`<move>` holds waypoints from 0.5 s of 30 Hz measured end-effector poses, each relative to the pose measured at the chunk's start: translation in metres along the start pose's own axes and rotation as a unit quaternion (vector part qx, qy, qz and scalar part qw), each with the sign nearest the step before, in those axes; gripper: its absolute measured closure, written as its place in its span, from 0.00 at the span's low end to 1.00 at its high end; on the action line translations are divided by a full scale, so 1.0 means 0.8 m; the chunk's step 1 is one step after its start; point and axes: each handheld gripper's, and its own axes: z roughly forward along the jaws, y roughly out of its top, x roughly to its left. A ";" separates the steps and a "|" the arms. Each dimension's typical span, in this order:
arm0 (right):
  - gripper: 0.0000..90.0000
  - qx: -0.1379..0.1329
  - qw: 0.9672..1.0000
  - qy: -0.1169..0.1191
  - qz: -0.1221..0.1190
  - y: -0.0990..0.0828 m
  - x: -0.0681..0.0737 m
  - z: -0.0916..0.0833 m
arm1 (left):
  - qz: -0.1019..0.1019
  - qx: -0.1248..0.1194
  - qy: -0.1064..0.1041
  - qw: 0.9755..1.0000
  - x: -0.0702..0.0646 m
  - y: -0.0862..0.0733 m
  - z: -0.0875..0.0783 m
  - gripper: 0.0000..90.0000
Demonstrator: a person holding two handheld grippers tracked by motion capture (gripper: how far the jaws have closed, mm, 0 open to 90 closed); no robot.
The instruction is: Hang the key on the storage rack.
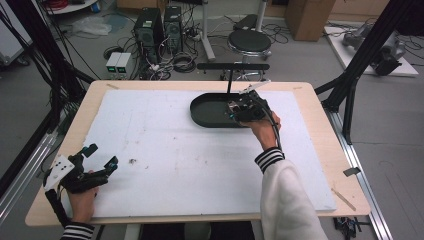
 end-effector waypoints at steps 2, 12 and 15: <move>0.54 -0.009 1.000 -0.009 0.000 0.004 -0.004 -0.009 | 0.000 0.000 0.000 1.000 0.000 0.000 0.000 0.10; 0.54 -0.061 0.997 -0.041 0.013 0.025 -0.022 -0.047 | 0.002 0.000 0.000 1.000 -0.001 0.000 0.000 0.10; 0.54 -0.067 0.997 -0.046 0.014 0.027 -0.026 -0.051 | 0.002 0.000 0.000 1.000 -0.001 0.000 0.000 0.10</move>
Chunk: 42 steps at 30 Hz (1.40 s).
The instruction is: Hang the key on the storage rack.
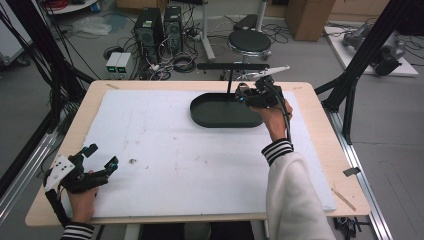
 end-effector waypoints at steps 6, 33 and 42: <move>0.54 -0.018 1.000 -0.013 0.012 0.010 -0.009 -0.009 | 0.005 0.001 -0.001 1.000 -0.001 0.000 0.000 0.10; 0.54 -0.055 0.997 -0.048 0.035 0.034 -0.031 -0.005 | 0.007 0.002 -0.003 1.000 -0.001 0.000 0.000 0.10; 0.53 -0.067 0.996 -0.048 0.047 0.034 -0.034 -0.001 | 0.007 0.002 -0.003 1.000 -0.001 0.000 0.000 0.10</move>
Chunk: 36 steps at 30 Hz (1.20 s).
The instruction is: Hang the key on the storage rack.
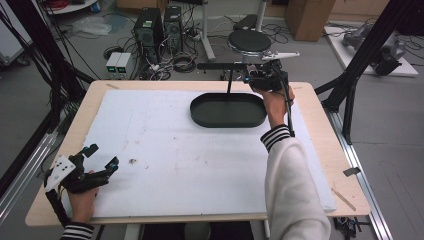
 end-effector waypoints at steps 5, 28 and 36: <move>0.53 -0.004 1.000 -0.002 -0.002 0.001 0.000 0.000 | 0.000 0.000 0.000 1.000 0.000 0.000 0.000 0.10; 0.53 -0.013 1.000 -0.007 0.011 0.017 -0.003 0.011 | -0.003 -0.001 0.001 1.000 0.000 0.000 0.000 0.10; 0.53 0.004 1.000 -0.015 0.011 0.013 -0.008 0.017 | -0.003 0.000 0.001 1.000 0.000 0.000 0.000 0.10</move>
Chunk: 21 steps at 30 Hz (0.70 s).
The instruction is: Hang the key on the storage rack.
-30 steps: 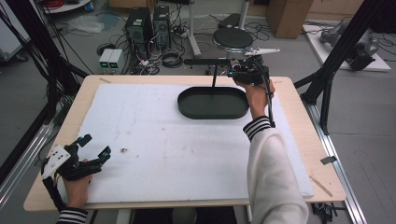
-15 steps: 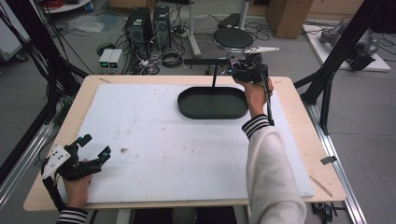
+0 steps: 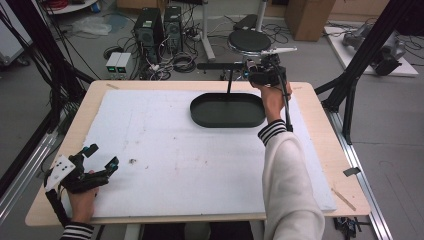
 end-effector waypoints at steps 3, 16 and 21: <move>0.53 0.001 1.000 0.000 0.002 -0.003 -0.001 0.000 | 0.000 0.000 -0.001 1.000 0.000 0.000 0.000 0.10; 0.53 0.040 0.999 0.002 0.015 -0.034 -0.011 -0.004 | 0.003 -0.001 -0.002 1.000 -0.001 0.000 0.000 0.10; 0.53 0.044 0.999 0.006 0.018 -0.050 -0.017 0.000 | 0.004 0.000 -0.002 1.000 -0.001 0.000 0.000 0.10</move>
